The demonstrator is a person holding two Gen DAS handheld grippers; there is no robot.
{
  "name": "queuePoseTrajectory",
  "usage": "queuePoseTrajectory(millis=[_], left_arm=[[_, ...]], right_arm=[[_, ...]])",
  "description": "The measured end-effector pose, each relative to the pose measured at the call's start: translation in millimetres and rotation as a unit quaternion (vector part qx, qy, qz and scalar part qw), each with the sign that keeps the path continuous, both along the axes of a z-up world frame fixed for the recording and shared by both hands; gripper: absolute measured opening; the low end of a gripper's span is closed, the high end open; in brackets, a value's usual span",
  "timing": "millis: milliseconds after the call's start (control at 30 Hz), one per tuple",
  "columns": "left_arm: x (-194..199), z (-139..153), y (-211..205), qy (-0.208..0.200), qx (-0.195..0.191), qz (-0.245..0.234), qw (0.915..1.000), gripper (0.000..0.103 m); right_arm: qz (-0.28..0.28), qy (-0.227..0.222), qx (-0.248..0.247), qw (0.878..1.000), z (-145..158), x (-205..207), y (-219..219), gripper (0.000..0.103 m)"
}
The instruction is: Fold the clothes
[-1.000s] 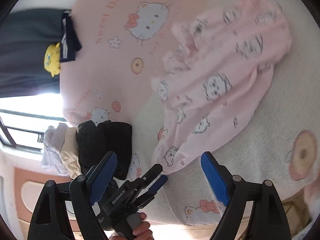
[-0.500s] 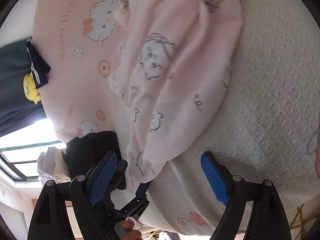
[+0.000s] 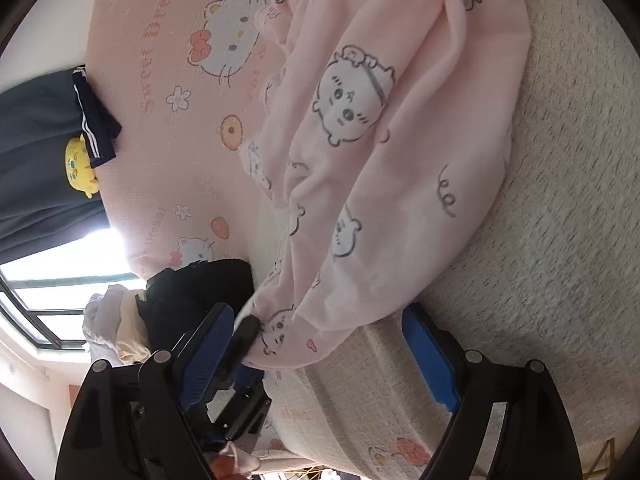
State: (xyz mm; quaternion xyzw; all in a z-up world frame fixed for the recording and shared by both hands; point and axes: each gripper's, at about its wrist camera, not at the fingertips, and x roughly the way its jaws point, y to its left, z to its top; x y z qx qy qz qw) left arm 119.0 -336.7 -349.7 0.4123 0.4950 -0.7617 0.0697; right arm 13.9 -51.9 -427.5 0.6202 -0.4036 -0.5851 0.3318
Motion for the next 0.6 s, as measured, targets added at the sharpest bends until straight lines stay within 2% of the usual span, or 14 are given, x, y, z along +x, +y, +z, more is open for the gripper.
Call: queuePoseTrajectory(millis=[67, 300, 467, 533, 600], left_arm=[[-2, 7, 0, 0.012, 0.013, 0.006, 0.9998, 0.011], [-10, 32, -5, 0.036, 0.018, 0.01, 0.9991, 0.01], [-9, 52, -12, 0.049, 0.001, 0.019, 0.9986, 0.01], [-8, 58, -14, 0.052, -0.005, 0.016, 0.9985, 0.01], [-7, 61, -17, 0.052, -0.009, 0.017, 0.9985, 0.01]], right_arm=[[-0.003, -0.004, 0.005, 1.0, -2, 3, 1, 0.086], [-0.017, 0.009, 0.011, 1.0, -1, 2, 3, 0.086], [-0.04, 0.037, 0.025, 0.998, 5, -4, 9, 0.086], [-0.043, 0.042, 0.03, 0.998, 5, -7, 9, 0.082], [-0.046, 0.046, 0.036, 0.997, 6, -10, 9, 0.069]])
